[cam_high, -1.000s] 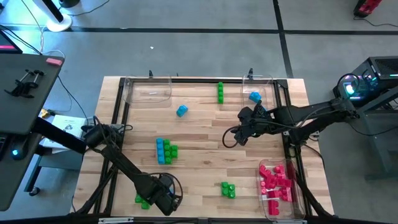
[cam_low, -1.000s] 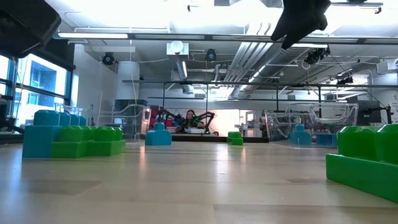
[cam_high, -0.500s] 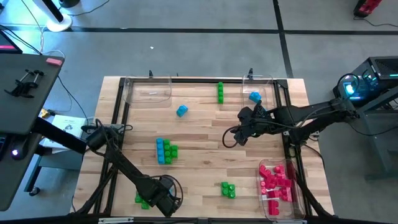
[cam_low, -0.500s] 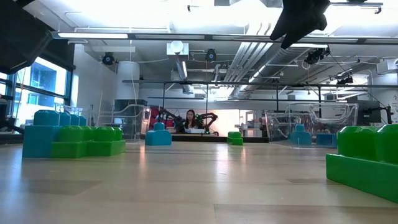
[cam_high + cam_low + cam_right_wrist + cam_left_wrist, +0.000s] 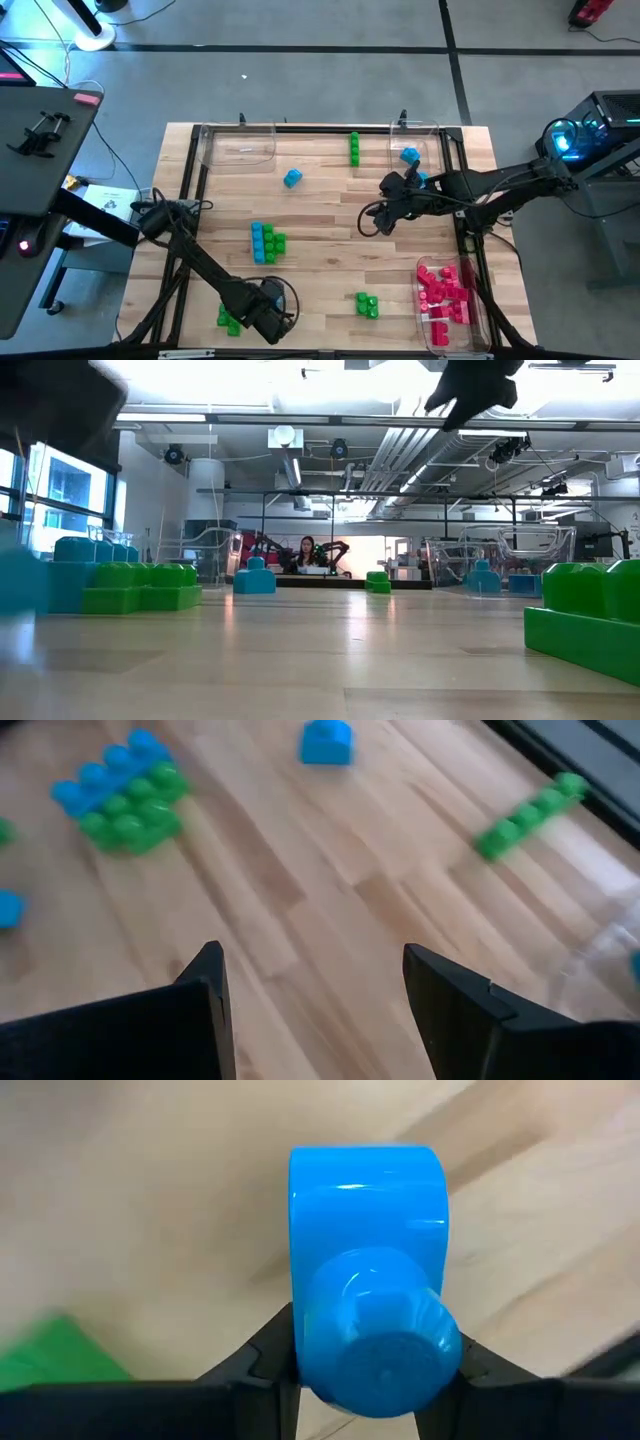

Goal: Sort blocks
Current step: Put the blue game piece into the top right transparent bin

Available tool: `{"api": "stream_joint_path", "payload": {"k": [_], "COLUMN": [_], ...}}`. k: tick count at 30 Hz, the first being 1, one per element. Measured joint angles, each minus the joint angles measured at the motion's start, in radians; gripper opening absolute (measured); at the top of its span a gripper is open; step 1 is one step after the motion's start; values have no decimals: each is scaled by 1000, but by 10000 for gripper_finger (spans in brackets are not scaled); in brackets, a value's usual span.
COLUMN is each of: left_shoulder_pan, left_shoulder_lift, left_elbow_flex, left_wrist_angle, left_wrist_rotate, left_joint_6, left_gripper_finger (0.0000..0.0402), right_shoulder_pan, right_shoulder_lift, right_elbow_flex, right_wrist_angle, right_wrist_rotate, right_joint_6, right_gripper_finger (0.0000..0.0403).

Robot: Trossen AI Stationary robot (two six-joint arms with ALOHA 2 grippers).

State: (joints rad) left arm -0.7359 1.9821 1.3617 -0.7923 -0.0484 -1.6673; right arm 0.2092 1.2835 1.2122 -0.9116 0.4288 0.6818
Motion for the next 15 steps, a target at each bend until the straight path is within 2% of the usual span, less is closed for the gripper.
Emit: {"api": "stream_joint_path", "payload": {"k": [4, 10, 13, 15], "left_shoulder_pan": [15, 100, 187, 254], "left_shoulder_lift": [-118, -326, -421, -481], "left_elbow_flex": [0, 1, 1, 1], "left_wrist_angle": [-68, -66, -34, 7], "left_wrist_rotate": [-168, -492, -558, -556], "left_joint_6": [152, 530, 746, 916], "left_gripper_finger": [109, 109, 109, 109], "right_shoulder_pan": [0, 1, 1, 1], "right_shoulder_lift": [0, 26, 60, 84], "right_elbow_flex": [0, 0, 0, 0], "right_wrist_angle": [162, 573, 797, 919], "right_wrist_rotate": [-90, -207, -238, -246], "right_joint_6": [-97, -238, -283, -323], "right_gripper_finger": [174, 174, 174, 174]}}
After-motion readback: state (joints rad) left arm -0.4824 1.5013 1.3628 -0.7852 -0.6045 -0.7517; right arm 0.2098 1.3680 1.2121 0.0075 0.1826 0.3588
